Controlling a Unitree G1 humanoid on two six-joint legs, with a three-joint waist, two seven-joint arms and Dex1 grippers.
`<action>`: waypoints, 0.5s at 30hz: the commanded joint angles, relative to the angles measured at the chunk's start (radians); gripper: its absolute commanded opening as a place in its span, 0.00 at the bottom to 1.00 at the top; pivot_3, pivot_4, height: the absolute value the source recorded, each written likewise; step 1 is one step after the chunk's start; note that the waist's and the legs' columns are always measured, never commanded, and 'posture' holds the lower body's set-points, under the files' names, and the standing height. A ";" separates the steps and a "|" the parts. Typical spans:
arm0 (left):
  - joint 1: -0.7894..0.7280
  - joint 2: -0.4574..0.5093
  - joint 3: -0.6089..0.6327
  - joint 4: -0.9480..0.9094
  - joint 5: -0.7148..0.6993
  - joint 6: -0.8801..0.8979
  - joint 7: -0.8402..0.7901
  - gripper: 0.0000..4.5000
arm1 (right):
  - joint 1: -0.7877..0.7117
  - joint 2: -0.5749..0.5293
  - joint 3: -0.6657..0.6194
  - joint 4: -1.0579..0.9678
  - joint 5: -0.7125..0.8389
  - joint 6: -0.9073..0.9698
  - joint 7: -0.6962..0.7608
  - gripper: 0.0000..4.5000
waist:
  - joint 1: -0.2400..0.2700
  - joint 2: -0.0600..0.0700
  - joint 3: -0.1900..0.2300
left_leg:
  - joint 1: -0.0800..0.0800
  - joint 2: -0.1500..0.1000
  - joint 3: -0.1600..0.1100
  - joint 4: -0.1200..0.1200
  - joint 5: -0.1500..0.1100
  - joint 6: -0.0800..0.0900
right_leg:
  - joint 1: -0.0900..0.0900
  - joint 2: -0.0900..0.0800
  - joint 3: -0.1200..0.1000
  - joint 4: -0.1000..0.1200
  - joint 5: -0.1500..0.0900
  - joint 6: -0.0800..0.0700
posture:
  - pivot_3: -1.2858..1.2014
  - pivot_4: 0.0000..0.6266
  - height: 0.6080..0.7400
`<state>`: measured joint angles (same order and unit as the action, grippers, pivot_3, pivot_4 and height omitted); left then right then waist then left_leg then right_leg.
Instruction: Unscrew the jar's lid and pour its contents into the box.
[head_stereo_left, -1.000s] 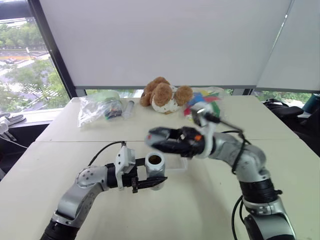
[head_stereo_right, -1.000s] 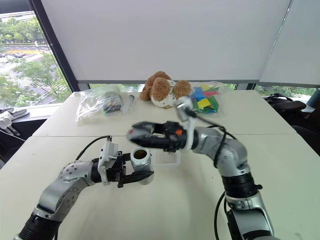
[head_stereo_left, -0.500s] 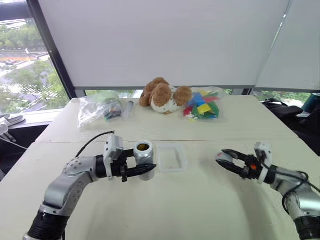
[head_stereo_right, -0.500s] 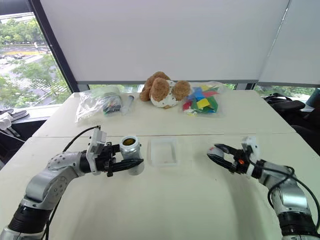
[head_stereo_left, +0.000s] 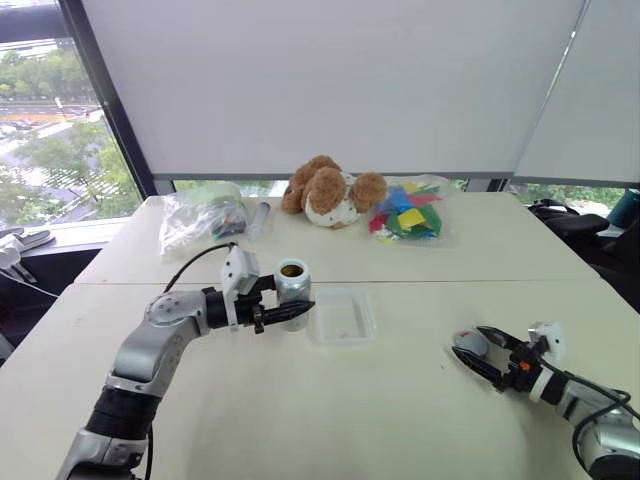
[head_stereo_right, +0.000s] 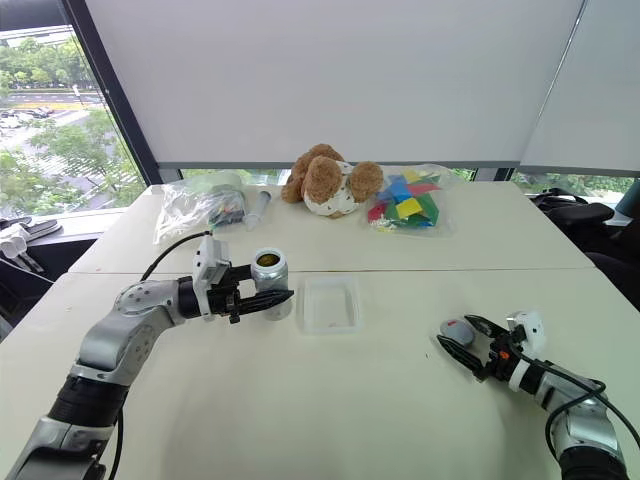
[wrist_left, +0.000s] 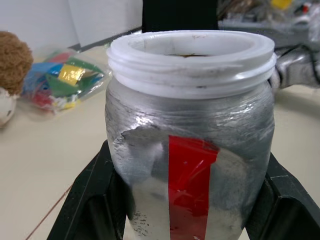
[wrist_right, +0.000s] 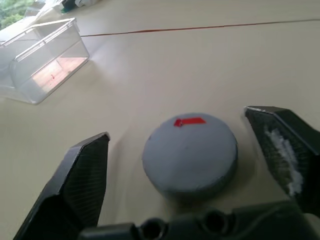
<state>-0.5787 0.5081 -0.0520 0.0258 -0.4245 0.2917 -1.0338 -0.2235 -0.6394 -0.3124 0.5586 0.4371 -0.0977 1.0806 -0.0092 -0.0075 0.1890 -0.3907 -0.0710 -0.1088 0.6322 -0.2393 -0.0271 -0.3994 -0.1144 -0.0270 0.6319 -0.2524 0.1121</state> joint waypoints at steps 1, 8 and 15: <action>-0.094 -0.009 -0.018 0.080 0.098 -0.082 0.050 0.49 | 0.057 -0.039 -0.063 -0.295 0.083 0.070 -0.024 0.99 | 0.000 0.000 0.000 | 0.000 0.000 0.000 0.000 0.000 0.000 | 0.000 0.000 0.000 0.000 0.000 0.001 | 0.52 0.24 1.00; -0.238 -0.066 -0.156 0.311 0.453 -0.456 0.248 0.49 | 0.172 -0.067 -0.016 -0.714 0.129 0.212 -0.063 0.99 | 0.003 0.000 0.000 | 0.000 0.000 0.000 0.000 0.000 0.000 | 0.000 0.000 0.000 -0.001 0.001 0.001 | 0.52 0.24 1.00; -0.394 -0.045 -0.358 0.622 0.999 -0.886 0.838 0.49 | 0.187 -0.043 0.023 -0.846 0.147 0.282 -0.111 0.99 | 0.024 -0.001 0.001 | -0.001 -0.001 0.000 0.000 0.000 0.000 | 0.000 0.000 0.000 -0.002 0.002 0.003 | 0.52 0.24 1.00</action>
<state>-0.9411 0.4514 -0.3859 0.6182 0.4733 -0.5234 -0.3220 -0.0379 -0.6866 -0.2805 -0.2495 0.5650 0.1808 0.9805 0.0149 -0.0086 0.1896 -0.3919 -0.0720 -0.1086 0.6323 -0.2395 -0.0271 -0.3996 -0.1148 -0.0269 0.6299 -0.2506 0.1157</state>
